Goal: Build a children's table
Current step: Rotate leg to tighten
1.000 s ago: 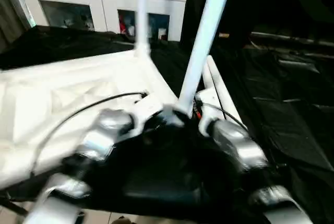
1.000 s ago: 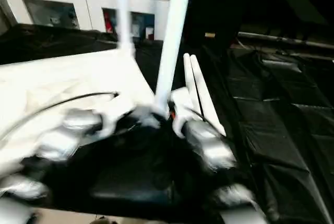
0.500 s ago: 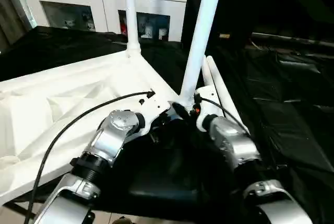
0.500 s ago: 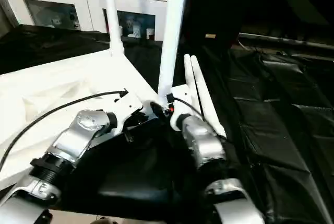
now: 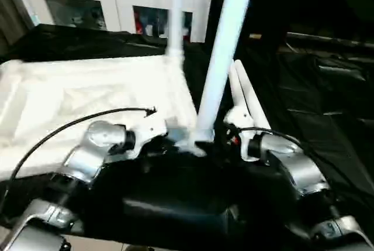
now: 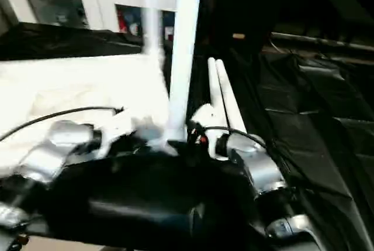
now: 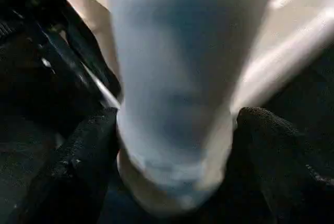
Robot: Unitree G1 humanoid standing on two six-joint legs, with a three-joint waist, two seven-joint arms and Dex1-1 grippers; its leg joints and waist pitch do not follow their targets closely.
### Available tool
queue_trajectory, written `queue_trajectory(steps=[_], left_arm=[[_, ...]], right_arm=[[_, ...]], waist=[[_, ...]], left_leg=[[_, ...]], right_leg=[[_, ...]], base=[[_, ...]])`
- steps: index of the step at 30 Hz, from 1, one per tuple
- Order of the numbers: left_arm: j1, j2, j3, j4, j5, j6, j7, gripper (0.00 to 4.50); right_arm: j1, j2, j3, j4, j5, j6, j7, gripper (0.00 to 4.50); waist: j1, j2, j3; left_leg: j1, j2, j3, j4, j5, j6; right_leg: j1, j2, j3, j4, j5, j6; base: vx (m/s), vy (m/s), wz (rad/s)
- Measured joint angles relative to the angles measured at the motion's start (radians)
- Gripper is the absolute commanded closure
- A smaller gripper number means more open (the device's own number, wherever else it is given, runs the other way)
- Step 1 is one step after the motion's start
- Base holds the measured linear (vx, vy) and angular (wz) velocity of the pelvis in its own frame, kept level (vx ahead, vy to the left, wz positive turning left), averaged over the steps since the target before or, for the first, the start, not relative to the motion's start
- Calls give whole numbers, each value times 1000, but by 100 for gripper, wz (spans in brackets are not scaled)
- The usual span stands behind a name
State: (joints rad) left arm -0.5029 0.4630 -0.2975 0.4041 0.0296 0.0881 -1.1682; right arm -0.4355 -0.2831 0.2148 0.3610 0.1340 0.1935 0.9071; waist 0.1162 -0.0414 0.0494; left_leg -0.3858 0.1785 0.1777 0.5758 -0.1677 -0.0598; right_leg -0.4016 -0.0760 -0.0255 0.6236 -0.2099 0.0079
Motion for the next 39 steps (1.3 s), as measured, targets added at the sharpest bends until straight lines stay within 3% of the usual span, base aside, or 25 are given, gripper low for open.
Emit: queue_trajectory(steps=[9, 10, 12, 19, 24, 27, 31, 34, 39], left_arm=[[16, 36, 0, -7, -31, -14, -65, 450], [17, 38, 0, -7, -33, -18, -68, 450], [17, 39, 0, -7, -33, -21, -70, 450], [18, 40, 0, -7, -33, -23, -69, 450], [21, 36, 4, -5, -32, -22, -51, 450], [20, 24, 9, -5, -18, -11, 1, 450], [-22, -63, 14, 47, 43, 33, 143, 450], [-78, -154, 15, 120, 84, 101, 290, 450], [-99, -243, 15, 144, 123, 172, 415, 450]], right_arm=[[29, -44, 24, -72, 25, 35, 85, 69], [35, -44, 26, -75, 25, 36, 87, 94], [39, -43, 31, -74, 24, 38, 88, 94], [38, -34, 31, -73, 20, 38, 79, 163], [39, -3, 25, -59, 21, 38, 47, 175], [42, 45, -7, -34, 22, 46, -28, 176], [25, 139, -66, 43, 7, 34, -233, 176], [-45, 236, -113, 159, -32, 17, -462, 176], [-111, 294, -151, 274, -58, -21, -619, 176]], waist=[[1, -1, 0], [1, -1, 0], [1, -1, 0], [0, -1, 0], [-2, -2, 1], [-5, -3, 1], [-4, -2, 0], [-7, -1, 0], [-6, 3, -2]], left_leg=[[1, 1, 0, 0, 0, 0], [1, 2, 0, 0, 0, 0], [1, 2, 0, 0, 0, 0], [1, 2, 0, 1, 0, 0], [1, 4, 0, 3, 0, 0], [1, 9, 0, 5, 2, -4], [6, 10, 0, 4, 2, -5], [12, 10, 0, 2, 3, -5], [18, 9, 0, 1, 3, -5]], right_leg=[[0, 0, -2, 2, 0, 0], [0, 0, -2, 3, 0, 0], [0, 0, -3, 3, 0, 0], [1, 0, -4, 4, 0, 0], [1, 0, -6, 5, 1, -1], [2, 0, -12, 6, 2, -3], [4, 0, -14, 6, 4, -4], [7, -1, -13, 7, 2, -1], [12, -1, -14, 4, 2, 0]], base=[[0, 0, 0], [0, 0, 0], [0, 0, 0], [0, 0, 0], [0, 0, 0], [0, 0, 0], [0, 0, 0], [0, 0, 0], [0, 0, 0]])
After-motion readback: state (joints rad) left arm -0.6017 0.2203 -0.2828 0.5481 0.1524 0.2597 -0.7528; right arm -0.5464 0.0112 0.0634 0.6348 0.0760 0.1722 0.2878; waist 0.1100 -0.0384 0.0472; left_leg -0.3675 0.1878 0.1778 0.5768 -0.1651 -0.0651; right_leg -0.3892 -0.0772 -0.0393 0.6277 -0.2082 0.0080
